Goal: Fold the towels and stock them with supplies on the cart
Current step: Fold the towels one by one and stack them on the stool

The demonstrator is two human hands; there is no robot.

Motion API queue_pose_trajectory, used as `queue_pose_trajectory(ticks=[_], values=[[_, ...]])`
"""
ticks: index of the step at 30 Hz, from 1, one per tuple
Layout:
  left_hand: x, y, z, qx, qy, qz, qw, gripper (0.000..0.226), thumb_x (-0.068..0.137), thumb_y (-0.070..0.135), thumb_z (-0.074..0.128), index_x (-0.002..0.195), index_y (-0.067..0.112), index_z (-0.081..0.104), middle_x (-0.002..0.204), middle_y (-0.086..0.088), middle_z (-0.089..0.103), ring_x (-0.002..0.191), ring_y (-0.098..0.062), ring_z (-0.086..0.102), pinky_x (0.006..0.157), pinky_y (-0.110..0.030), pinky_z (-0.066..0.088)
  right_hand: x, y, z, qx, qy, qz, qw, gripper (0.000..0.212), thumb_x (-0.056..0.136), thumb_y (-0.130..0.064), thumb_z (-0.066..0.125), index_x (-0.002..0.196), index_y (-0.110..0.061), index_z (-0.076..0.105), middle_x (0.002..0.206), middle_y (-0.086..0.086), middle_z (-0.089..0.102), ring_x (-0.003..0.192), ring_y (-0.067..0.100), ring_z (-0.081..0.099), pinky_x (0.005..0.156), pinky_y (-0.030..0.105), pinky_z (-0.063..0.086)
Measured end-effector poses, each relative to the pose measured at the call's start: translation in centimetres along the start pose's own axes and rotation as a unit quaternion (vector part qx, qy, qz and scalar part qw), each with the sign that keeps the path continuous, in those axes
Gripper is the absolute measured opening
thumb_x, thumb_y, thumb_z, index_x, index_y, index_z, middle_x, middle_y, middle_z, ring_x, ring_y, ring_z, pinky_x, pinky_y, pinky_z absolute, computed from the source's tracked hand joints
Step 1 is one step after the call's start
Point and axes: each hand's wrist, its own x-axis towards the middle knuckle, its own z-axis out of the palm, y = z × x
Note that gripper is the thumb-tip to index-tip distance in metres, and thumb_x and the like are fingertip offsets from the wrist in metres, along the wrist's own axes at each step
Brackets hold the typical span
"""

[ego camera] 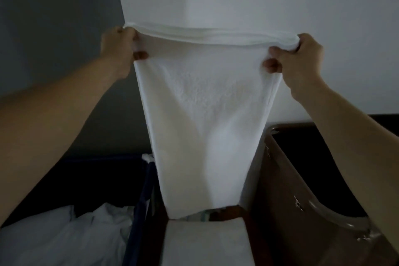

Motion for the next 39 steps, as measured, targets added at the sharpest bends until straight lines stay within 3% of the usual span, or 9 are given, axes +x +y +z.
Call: queue_pose_trajectory(ticks=[12,17,21,24,29,32,35,37,39], values=[[-13.8,-0.2,-9.4,0.046,-0.022,-0.051,0.997,0.018,0.089,0.007,0.048,0.081,0.011,0.064,0.089,-0.004,0.059,0.081,-0.022,0.061,0.060,-0.033,0.060,-12.2,-1.3,-4.2,-0.027,-0.056,0.014,0.998,0.023,0.082,-0.008,0.077,0.086,-0.021,0.059,0.070,-0.001,0.075,0.064,0.026,0.075,0.059,0.037,0.062],[-23.4,-2.5,-14.5,0.082,-0.068,-0.117,0.987,0.015,0.089,0.002,0.046,0.086,0.001,0.061,0.091,-0.011,0.055,0.082,-0.026,0.058,0.065,-0.039,0.061,-22.2,1.4,-8.0,-0.078,-0.091,0.085,0.989,0.020,0.082,-0.017,0.080,0.095,-0.018,0.065,0.078,0.006,0.076,0.069,0.029,0.075,0.073,0.044,0.061],[-30.6,-4.7,-17.9,0.087,-0.122,-0.207,0.967,0.015,0.092,0.000,0.046,0.083,0.000,0.059,0.096,-0.015,0.053,0.086,-0.031,0.056,0.065,-0.039,0.060,-29.9,3.7,-10.8,-0.124,-0.107,0.145,0.976,0.020,0.084,-0.017,0.079,0.097,-0.017,0.065,0.080,0.008,0.075,0.066,0.027,0.075,0.070,0.044,0.062],[-35.0,-6.8,-20.4,0.118,-0.166,-0.269,0.941,0.016,0.092,-0.001,0.048,0.080,0.001,0.058,0.095,-0.017,0.050,0.087,-0.033,0.052,0.063,-0.036,0.058,-34.7,5.2,-12.6,-0.160,-0.144,0.201,0.956,0.021,0.085,-0.014,0.078,0.101,-0.011,0.065,0.078,0.009,0.075,0.066,0.026,0.075,0.067,0.041,0.062],[-39.0,-9.9,-23.6,0.179,-0.219,-0.316,0.906,0.012,0.091,0.000,0.052,0.081,0.002,0.059,0.095,-0.018,0.049,0.088,-0.034,0.053,0.076,-0.044,0.055,-38.8,5.7,-14.6,-0.219,-0.240,0.261,0.909,0.017,0.084,-0.009,0.078,0.096,-0.008,0.066,0.070,0.009,0.074,0.063,0.023,0.073,0.058,0.031,0.060],[-39.2,-11.0,-24.7,0.193,-0.264,-0.355,0.876,0.020,0.087,0.001,0.054,0.068,0.006,0.056,0.084,-0.013,0.052,0.083,-0.030,0.055,0.079,-0.045,0.053,-39.3,5.6,-15.3,-0.250,-0.319,0.267,0.874,0.015,0.084,-0.012,0.079,0.094,-0.008,0.068,0.065,0.009,0.073,0.054,0.018,0.068,0.053,0.027,0.053],[-38.3,-12.3,-25.6,0.209,-0.363,-0.389,0.820,0.023,0.083,0.000,0.056,0.063,0.012,0.057,0.075,-0.010,0.052,0.073,-0.022,0.054,0.076,-0.038,0.050,-38.8,5.9,-16.4,-0.278,-0.417,0.287,0.816,0.014,0.084,-0.017,0.079,0.094,-0.011,0.071,0.060,0.006,0.068,0.051,0.013,0.059,0.054,0.022,0.048],[-37.3,-13.2,-25.4,0.237,-0.434,-0.401,0.771,0.002,0.077,0.005,0.062,0.078,0.007,0.062,0.081,-0.012,0.054,0.079,-0.025,0.051,0.078,-0.037,0.047,-37.8,6.9,-16.5,-0.280,-0.454,0.307,0.788,0.013,0.084,-0.019,0.078,0.093,-0.012,0.073,0.061,0.001,0.066,0.055,0.010,0.058,0.058,0.020,0.046],[-35.8,-14.7,-24.7,0.247,-0.461,-0.420,0.742,0.018,0.067,0.012,0.065,0.083,0.006,0.060,0.083,-0.012,0.054,0.080,-0.025,0.052,0.075,-0.033,0.048,-36.3,8.6,-15.9,-0.261,-0.465,0.325,0.781,0.012,0.084,-0.018,0.078,0.094,-0.012,0.075,0.075,-0.005,0.073,0.067,0.004,0.066,0.066,0.016,0.048]])
